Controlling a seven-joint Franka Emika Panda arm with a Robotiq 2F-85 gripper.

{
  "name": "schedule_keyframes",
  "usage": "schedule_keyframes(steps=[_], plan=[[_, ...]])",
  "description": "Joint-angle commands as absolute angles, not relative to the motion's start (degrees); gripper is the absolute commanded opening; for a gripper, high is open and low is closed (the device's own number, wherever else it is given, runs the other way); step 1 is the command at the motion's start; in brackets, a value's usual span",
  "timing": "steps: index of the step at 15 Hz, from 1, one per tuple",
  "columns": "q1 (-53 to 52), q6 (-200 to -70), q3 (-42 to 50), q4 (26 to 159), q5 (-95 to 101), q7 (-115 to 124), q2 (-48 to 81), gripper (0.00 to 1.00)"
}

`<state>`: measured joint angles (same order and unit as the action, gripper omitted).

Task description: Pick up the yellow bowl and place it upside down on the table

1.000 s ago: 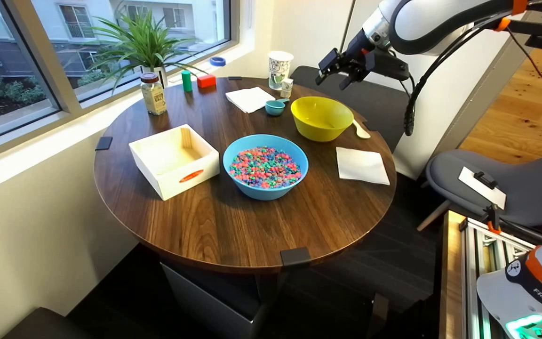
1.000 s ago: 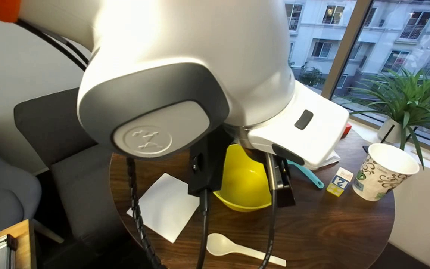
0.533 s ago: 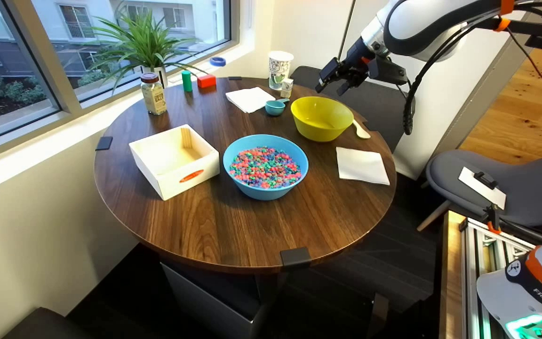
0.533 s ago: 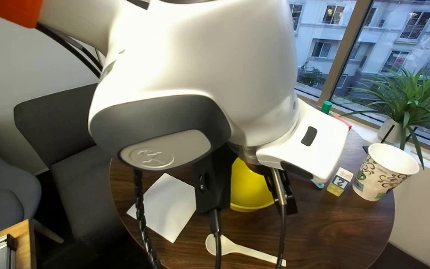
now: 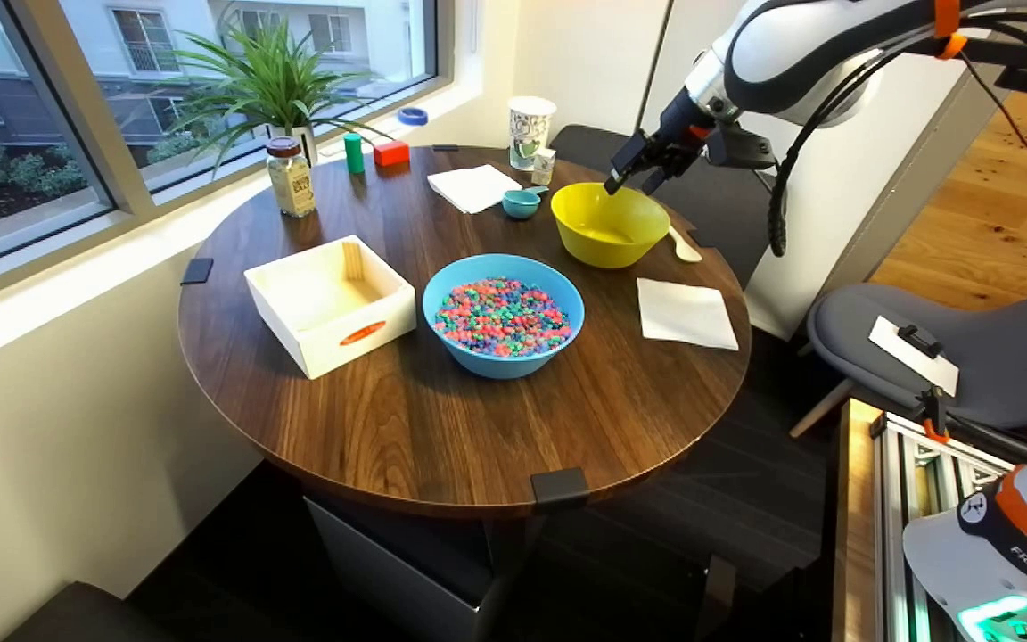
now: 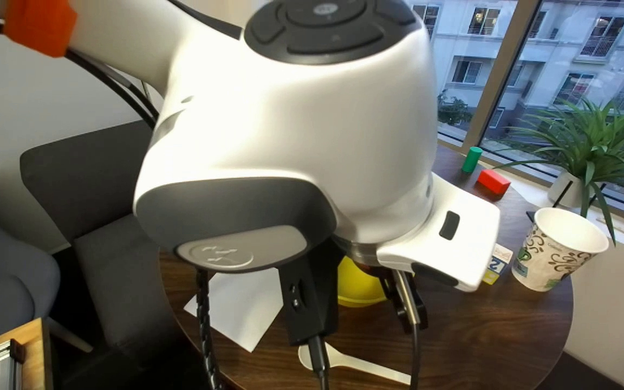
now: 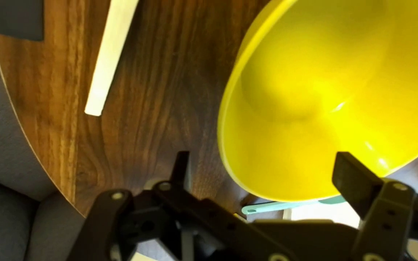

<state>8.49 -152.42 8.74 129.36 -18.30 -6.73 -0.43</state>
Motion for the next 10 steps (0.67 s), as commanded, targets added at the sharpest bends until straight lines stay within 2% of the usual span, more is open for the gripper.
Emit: schedule_keyframes(steps=[1,2,3,4,5,10], plan=[[9.0,-151.7,9.3,129.1,-19.8,-10.3,0.7,1.0],[9.1,-151.8,9.3,129.0,-19.9,-10.6,1.0,0.97],[9.2,-152.1,9.4,128.9,-19.9,-10.1,1.4,0.82],[9.3,-152.7,9.4,129.0,-19.2,-9.9,1.7,0.73],[9.3,-153.1,9.3,129.0,-19.6,-10.2,2.0,0.72],[9.4,-156.3,8.9,128.5,-19.5,-10.0,3.2,0.33]])
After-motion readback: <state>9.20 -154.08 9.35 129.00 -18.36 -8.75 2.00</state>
